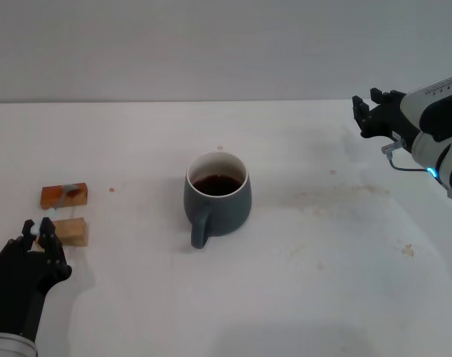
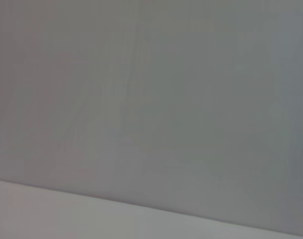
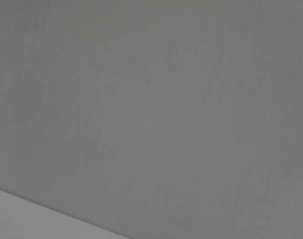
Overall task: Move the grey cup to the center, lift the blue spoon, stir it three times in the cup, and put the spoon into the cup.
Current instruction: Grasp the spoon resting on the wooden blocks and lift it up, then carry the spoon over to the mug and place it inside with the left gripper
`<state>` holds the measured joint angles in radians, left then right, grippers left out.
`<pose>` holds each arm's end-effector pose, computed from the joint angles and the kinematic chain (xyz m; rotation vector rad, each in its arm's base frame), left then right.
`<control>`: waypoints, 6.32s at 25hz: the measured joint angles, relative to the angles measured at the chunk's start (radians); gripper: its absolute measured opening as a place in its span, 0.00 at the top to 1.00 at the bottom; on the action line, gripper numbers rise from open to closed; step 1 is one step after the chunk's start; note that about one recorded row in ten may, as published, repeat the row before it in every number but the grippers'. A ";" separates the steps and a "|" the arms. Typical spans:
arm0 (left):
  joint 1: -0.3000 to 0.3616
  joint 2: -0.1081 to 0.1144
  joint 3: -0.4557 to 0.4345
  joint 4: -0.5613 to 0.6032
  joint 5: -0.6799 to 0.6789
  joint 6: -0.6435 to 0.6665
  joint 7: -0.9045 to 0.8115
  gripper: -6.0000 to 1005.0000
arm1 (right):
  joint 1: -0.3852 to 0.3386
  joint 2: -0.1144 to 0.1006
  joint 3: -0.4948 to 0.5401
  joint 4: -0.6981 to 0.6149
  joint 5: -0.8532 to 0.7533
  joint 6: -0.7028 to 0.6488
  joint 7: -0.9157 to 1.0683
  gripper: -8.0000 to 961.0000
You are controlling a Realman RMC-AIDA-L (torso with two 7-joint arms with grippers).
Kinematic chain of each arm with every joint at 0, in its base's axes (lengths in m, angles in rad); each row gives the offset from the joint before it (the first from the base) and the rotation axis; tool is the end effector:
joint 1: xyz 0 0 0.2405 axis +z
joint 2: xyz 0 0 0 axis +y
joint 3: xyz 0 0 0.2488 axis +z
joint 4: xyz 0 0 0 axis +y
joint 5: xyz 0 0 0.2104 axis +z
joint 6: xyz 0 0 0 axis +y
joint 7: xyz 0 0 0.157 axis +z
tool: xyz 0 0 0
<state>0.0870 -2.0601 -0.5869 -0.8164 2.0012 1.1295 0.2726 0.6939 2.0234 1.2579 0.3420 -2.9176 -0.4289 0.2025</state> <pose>-0.3077 0.2159 -0.0608 -1.4217 -0.8082 -0.6552 0.2620 0.4446 -0.0415 -1.9516 0.5420 0.3155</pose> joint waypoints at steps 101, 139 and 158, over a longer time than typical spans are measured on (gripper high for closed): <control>-0.072 0.079 -0.274 -0.638 0.455 -0.729 -0.009 0.87 | -0.029 0.010 0.095 -0.054 0.000 0.006 -0.075 0.68; -0.237 0.063 -0.286 -0.236 0.647 -0.559 -0.295 0.87 | -0.035 0.014 0.090 -0.042 0.000 0.010 -0.127 0.68; -0.186 0.072 -0.229 -0.332 0.699 -0.580 -0.297 0.87 | -0.036 0.014 0.086 -0.042 0.000 0.010 -0.127 0.68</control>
<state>-0.0994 -1.9883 -0.8157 -1.1485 2.7007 0.5499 -0.0240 0.6582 2.0371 1.3436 0.3005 -2.9177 -0.4187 0.0751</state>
